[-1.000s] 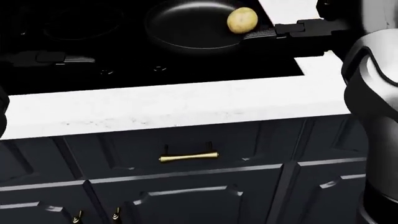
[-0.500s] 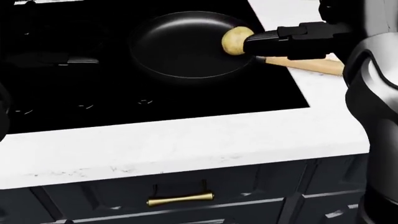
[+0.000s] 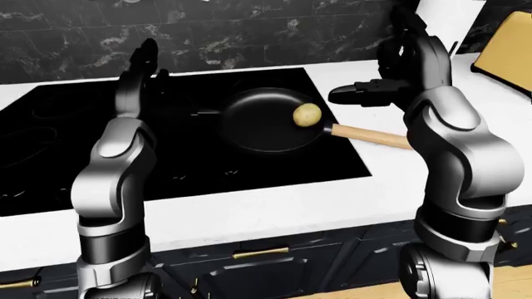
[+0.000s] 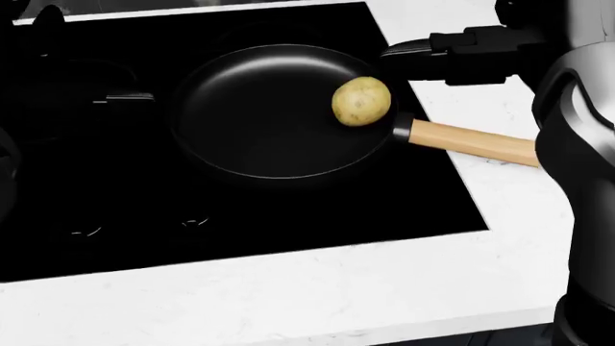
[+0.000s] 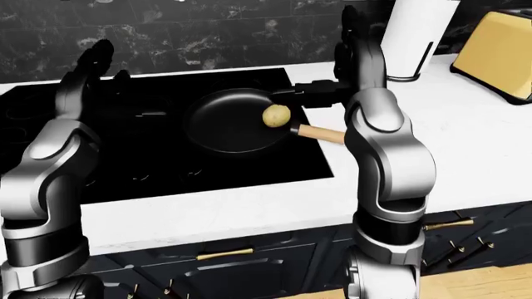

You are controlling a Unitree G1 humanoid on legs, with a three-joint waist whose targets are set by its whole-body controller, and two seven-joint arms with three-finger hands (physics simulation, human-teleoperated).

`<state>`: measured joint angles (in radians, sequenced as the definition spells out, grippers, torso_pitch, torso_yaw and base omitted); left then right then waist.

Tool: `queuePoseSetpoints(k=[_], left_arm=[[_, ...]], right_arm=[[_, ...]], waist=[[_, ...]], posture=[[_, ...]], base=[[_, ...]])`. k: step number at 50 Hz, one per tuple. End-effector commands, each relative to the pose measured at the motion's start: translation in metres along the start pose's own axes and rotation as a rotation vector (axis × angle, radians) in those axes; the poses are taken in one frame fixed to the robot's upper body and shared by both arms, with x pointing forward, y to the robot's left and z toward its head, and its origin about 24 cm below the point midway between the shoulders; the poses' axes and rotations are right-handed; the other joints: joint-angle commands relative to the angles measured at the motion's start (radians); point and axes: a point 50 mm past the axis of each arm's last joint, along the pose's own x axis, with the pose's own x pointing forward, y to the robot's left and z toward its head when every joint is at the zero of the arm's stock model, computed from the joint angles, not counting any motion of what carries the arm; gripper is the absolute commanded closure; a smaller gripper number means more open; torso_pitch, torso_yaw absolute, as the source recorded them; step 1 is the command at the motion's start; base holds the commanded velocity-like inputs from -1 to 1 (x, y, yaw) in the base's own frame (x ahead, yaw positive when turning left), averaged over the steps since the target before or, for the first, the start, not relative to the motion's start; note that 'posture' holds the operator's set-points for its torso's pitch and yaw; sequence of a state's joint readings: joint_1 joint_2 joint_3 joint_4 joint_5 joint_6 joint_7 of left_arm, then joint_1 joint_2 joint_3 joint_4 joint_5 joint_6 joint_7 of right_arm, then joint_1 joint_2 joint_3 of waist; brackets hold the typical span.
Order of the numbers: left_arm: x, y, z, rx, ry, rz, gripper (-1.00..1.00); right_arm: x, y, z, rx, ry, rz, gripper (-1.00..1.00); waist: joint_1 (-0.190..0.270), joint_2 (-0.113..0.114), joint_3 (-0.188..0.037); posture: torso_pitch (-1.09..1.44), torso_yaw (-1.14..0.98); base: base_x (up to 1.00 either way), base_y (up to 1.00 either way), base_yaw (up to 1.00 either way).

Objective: Pick the potato from the pan and place it in the bowl.

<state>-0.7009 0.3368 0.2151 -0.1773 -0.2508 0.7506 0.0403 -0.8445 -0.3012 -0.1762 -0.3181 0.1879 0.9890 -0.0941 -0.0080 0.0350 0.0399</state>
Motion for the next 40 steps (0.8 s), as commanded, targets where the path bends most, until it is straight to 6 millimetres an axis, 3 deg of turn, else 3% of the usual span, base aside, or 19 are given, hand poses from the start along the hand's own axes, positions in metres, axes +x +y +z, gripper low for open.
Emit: queuePoseSetpoints(k=[1,3,4,7,8,10,12,13,14,15,17,18,22,23,26,34,35,37,40], left_arm=[[-0.0016,0.0029,0.0171,0.007,-0.079,0.013,-1.0],[-0.0012,0.0031,0.0171,0.006,-0.081,0.014,-1.0],[-0.0014,0.0026,0.0179,0.006,-0.081,0.013,-1.0],[-0.0012,0.002,0.0188,0.005,-0.083,0.012,-1.0],[-0.0013,0.0023,0.0186,0.004,-0.083,0.012,-1.0],[-0.0019,0.0028,0.0186,0.005,-0.083,0.013,-1.0],[-0.0029,0.0029,0.0204,0.005,-0.084,0.013,-1.0],[-0.0031,0.0028,0.0215,0.004,-0.085,0.014,-1.0],[-0.003,0.0026,0.0211,0.004,-0.086,0.013,-1.0],[-0.0029,0.0025,0.0206,0.004,-0.086,0.012,-1.0],[-0.0024,0.0028,0.0194,0.003,-0.085,0.013,-1.0],[-0.0022,0.0029,0.0189,0.003,-0.085,0.013,-1.0],[-0.0028,0.0034,0.0187,0.003,-0.084,0.014,-1.0],[-0.003,0.0036,0.0188,0.002,-0.084,0.015,-1.0],[-0.0034,0.0042,0.0192,0.002,-0.085,0.016,-1.0],[-0.0028,0.0054,0.0173,0.001,-0.084,0.018,-1.0],[-0.0028,0.0053,0.0176,0.0,-0.085,0.018,-1.0],[-0.0033,0.0052,0.0172,0.0,-0.084,0.018,-1.0],[-0.0031,0.0062,0.0172,0.001,-0.083,0.021,-1.0]], right_arm=[[-0.0018,0.0016,0.0145,0.0,-0.071,0.008,-1.0],[-0.0019,0.0012,0.0149,-0.001,-0.072,0.008,-1.0],[-0.002,0.001,0.015,-0.001,-0.073,0.008,-1.0],[-0.0029,0.0011,0.0151,0.003,-0.075,0.009,-1.0],[-0.0031,0.0013,0.0145,0.004,-0.075,0.01,-1.0],[-0.0035,0.0011,0.0138,0.005,-0.075,0.009,-1.0],[-0.004,0.0012,0.0138,0.004,-0.075,0.008,-1.0],[-0.0043,0.0009,0.0147,0.003,-0.074,0.005,-1.0],[-0.0047,0.0009,0.0155,0.003,-0.075,0.003,-1.0],[-0.0048,0.0006,0.0151,0.002,-0.074,0.001,-1.0],[-0.0045,0.0005,0.0146,-0.002,-0.072,-0.003,-1.0],[-0.0038,0.0006,0.014,-0.006,-0.072,-0.006,-1.0],[-0.003,0.0028,0.0123,-0.008,-0.052,-0.006,-1.0],[-0.0031,0.003,0.0121,-0.007,-0.05,-0.004,-1.0],[-0.0035,0.0026,0.0126,-0.008,-0.055,-0.006,-1.0],[0.0008,0.0005,0.0185,-0.035,-0.059,-0.007,-1.0],[0.0007,0.0003,0.0183,-0.035,-0.058,-0.006,-1.0],[0.0006,0.0001,0.0192,-0.039,-0.059,-0.008,-1.0],[0.0016,0.0008,0.0191,-0.04,-0.059,-0.007,-1.0]], waist=[[-0.001,0.004,-0.02],[-0.016,0.023,-0.029],[-0.011,0.006,-0.014],[-0.003,-0.009,-0.027],[0.0,-0.007,-0.047],[0.012,-0.004,-0.031],[0.014,-0.006,-0.037],[0.014,-0.012,-0.038],[0.019,-0.025,-0.012],[0.024,-0.033,-0.007],[0.03,-0.079,-0.012],[0.031,-0.055,-0.002],[0.018,-0.028,-0.017],[0.016,-0.023,-0.032],[0.005,-0.005,-0.016],[0.009,-0.024,-0.023],[0.025,-0.022,-0.043],[0.027,-0.029,-0.023],[0.025,-0.045,-0.021]], posture=[[0.0,0.0],[0.0,0.0],[0.0,0.0],[0.0,0.0],[0.0,0.0],[0.0,0.0],[0.0,0.0],[0.0,0.0],[0.0,0.0],[0.0,0.0],[0.0,0.0],[0.0,0.0],[0.0,0.0],[0.0,0.0],[0.0,0.0],[0.0,0.0],[0.0,0.0],[0.0,0.0],[0.0,0.0]], base=[[0.0,0.0,0.0],[0.0,0.0,0.0],[0.0,0.0,0.0],[0.01,0.0,0.0],[0.06,0.0,0.0],[0.08,0.0,0.0],[0.08,0.0,0.0],[0.09,0.0,0.0],[0.04,0.0,0.0],[0.0,0.0,0.0],[0.0,0.0,0.0],[0.0,0.0,0.0],[0.0,0.0,0.0],[-0.05,0.0,0.0],[-0.03,0.0,0.0],[0.0,0.0,0.0],[0.0,0.0,0.55],[-0.01,0.0,1.0],[-0.03,0.0,1.0]])
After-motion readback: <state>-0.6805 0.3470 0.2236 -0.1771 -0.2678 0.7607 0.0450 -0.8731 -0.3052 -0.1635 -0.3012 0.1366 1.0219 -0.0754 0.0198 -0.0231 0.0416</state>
